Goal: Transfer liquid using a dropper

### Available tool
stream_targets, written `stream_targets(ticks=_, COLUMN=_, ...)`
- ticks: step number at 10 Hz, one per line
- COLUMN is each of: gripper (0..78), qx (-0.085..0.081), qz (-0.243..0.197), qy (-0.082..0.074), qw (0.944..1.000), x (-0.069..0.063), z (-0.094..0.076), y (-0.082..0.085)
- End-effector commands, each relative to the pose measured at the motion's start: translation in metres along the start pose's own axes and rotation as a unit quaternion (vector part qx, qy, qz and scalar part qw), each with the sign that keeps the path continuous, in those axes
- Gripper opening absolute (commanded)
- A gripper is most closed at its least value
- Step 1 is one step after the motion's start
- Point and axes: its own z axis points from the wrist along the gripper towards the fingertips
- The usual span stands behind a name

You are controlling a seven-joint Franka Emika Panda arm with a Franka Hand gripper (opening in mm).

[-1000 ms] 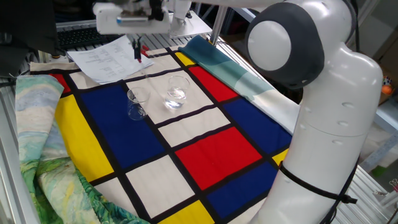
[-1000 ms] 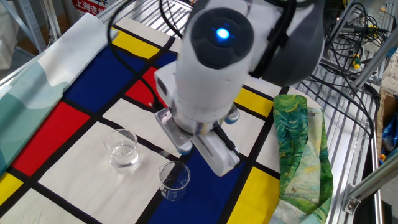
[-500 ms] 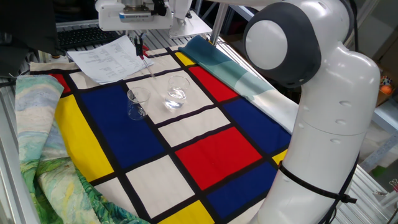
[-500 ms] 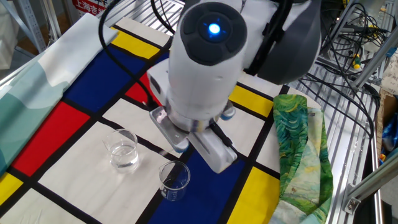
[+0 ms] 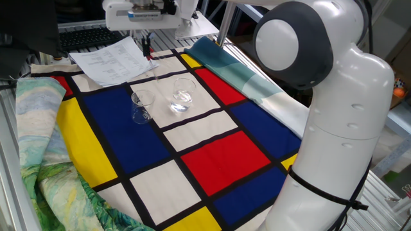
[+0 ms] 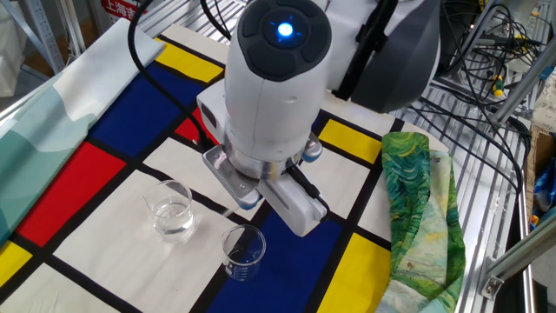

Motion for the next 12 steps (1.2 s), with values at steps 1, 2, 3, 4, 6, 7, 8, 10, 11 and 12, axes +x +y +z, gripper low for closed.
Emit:
stream_targets(ticks=1, gripper=1.2, qx=-0.005, qz=-0.021, qy=-0.002, qw=0.9998, x=-0.005, z=0.003, y=-0.008)
stream_targets(ticks=2, gripper=1.2, qx=-0.006, qz=-0.029, qy=-0.001, qw=0.9995, x=-0.008, z=0.006, y=-0.013)
stream_targets(ticks=3, gripper=1.2, qx=-0.007, qz=-0.034, qy=0.000, qw=0.9994, x=-0.010, z=0.007, y=-0.014)
stream_targets(ticks=4, gripper=1.2, qx=-0.008, qz=-0.043, qy=0.002, qw=0.9991, x=-0.014, z=0.006, y=-0.020)
stream_targets(ticks=6, gripper=1.2, qx=-0.004, qz=-0.054, qy=0.001, qw=0.9985, x=-0.020, z=0.002, y=-0.028)
stream_targets(ticks=7, gripper=1.2, qx=0.000, qz=-0.063, qy=0.004, qw=0.9980, x=-0.025, z=-0.004, y=-0.036)
stream_targets(ticks=8, gripper=1.2, qx=0.003, qz=-0.070, qy=0.009, qw=0.9975, x=-0.028, z=-0.008, y=-0.042)
stream_targets(ticks=10, gripper=1.2, qx=0.008, qz=-0.087, qy=0.013, qw=0.9960, x=-0.034, z=-0.013, y=-0.056)
stream_targets(ticks=11, gripper=1.2, qx=0.008, qz=-0.092, qy=0.014, qw=0.9956, x=-0.037, z=-0.012, y=-0.061)
stream_targets(ticks=12, gripper=1.2, qx=0.009, qz=-0.092, qy=0.013, qw=0.9956, x=-0.037, z=-0.011, y=-0.062)
